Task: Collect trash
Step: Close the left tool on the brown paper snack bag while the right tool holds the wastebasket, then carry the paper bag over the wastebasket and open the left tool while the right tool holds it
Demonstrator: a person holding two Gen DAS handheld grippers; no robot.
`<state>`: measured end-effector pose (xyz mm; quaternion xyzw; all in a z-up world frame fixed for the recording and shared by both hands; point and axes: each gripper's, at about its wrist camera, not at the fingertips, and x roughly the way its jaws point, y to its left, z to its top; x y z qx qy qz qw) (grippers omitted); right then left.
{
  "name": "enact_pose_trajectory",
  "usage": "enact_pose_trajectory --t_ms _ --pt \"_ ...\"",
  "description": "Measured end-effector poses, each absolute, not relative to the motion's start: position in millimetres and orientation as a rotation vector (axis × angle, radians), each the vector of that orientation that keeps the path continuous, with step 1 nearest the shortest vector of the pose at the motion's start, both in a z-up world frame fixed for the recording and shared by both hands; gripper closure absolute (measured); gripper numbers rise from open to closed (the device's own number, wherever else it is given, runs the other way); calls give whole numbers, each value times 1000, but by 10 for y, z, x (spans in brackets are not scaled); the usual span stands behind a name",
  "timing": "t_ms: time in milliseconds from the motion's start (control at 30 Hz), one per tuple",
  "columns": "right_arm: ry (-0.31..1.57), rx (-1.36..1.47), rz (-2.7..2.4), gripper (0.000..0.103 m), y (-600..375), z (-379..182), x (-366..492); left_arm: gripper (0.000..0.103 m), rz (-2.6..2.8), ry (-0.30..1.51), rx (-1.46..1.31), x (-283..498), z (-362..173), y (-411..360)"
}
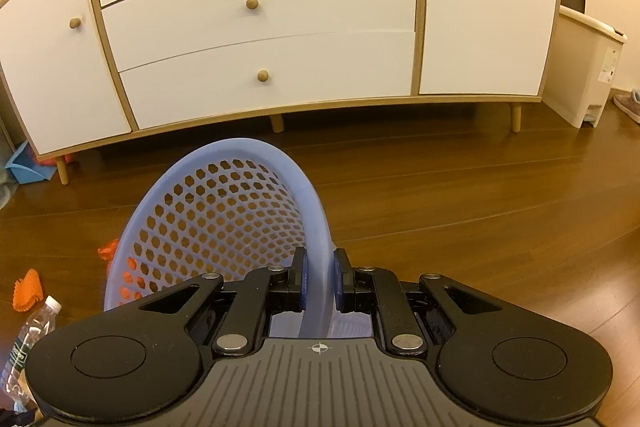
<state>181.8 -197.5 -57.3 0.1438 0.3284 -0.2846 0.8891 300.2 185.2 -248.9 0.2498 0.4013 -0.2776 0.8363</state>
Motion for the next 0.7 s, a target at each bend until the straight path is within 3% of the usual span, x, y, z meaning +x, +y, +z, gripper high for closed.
enact_pose_trajectory --t_ms 133,700 --pt "684 286 -585 94 -1966 -574 1830 103 -580 786 507 2977 -2315 1894" --pt "689 255 -572 94 -1911 -588 1844 103 -801 562 424 2667 -1160 1393"
